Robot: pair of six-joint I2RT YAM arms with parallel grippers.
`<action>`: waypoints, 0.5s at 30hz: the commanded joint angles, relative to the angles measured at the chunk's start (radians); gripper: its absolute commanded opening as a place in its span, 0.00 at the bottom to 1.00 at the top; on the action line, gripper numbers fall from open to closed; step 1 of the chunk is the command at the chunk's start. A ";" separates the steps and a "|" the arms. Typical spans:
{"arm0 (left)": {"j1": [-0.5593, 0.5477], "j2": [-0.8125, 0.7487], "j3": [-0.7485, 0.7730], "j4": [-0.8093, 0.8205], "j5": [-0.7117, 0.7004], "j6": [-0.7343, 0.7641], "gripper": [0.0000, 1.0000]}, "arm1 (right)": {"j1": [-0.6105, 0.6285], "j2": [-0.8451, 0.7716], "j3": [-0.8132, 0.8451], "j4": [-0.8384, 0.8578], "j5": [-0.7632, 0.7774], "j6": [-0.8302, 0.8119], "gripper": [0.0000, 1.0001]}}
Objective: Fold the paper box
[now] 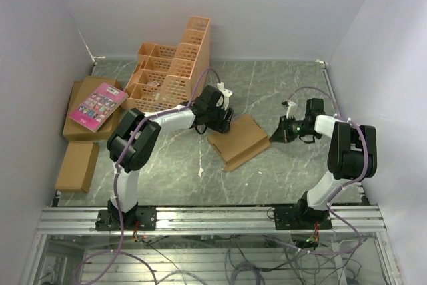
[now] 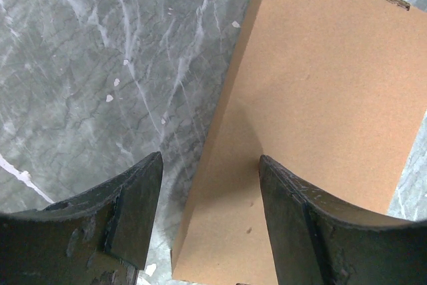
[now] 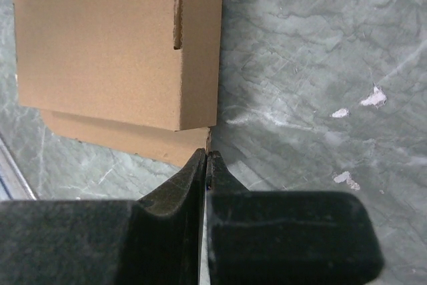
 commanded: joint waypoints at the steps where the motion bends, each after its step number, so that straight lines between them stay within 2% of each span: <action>1: 0.005 -0.016 -0.028 0.026 0.054 -0.030 0.70 | 0.045 -0.062 -0.013 0.049 0.075 -0.029 0.00; 15: 0.000 -0.022 -0.035 0.017 0.086 -0.048 0.69 | 0.163 -0.110 -0.026 0.101 0.294 -0.046 0.00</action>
